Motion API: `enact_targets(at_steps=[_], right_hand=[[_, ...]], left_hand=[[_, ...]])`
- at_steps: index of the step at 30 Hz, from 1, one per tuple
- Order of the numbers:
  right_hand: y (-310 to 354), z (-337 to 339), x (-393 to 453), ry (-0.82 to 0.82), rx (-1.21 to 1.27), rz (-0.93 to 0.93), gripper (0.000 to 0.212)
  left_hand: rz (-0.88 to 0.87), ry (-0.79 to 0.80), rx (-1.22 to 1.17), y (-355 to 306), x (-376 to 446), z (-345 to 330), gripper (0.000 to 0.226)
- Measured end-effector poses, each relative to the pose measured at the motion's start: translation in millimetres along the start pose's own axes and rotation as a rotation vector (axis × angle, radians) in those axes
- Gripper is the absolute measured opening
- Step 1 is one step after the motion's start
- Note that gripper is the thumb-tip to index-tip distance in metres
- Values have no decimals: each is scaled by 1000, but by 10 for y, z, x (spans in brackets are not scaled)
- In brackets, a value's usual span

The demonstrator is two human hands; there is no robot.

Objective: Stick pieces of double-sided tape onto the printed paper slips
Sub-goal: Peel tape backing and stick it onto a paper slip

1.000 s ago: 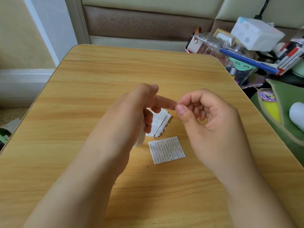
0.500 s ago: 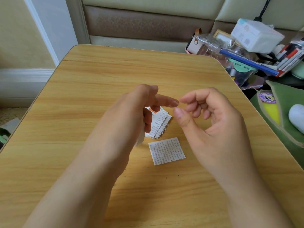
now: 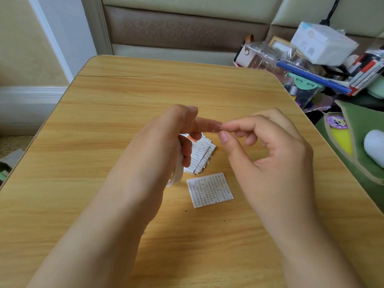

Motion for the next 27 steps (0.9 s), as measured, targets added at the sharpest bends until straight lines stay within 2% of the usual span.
enact_targets(at_steps=[6, 10, 12, 15, 19, 22, 27], right_hand=[[-2, -8, 9, 47, 45, -37, 7], [-65, -31, 11, 167, 227, -131, 9], [-109, -45, 5, 221, 323, -184, 7], [-170, -79, -18, 295, 481, -271, 7], [-139, -114, -43, 416, 736, -370, 6], [-172, -106, -67, 488, 955, -504, 15], [-256, -99, -177, 583, 1044, -811, 20]], left_hand=[[-37, -46, 103, 21, -2, 53, 44], [67, -70, 222, 67, 138, 63, 43], [2, -110, 310, 60, 116, 54, 43], [-156, -140, 300, -2, -64, -10, 34], [-215, -132, 463, 11, -79, -2, 35], [-244, -179, 436, -19, -79, 66, 37], [-221, -240, 598, -58, -50, 119, 28]])
Point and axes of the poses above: each hand's wrist, its own x-axis towards the middle knuckle, its own z-axis out of the back of the hand, y = z × x, the point moved 4 cm from there along x, towards the middle knuckle, and after that the axes turned 7 degrees about y, right-handed, at the moved point
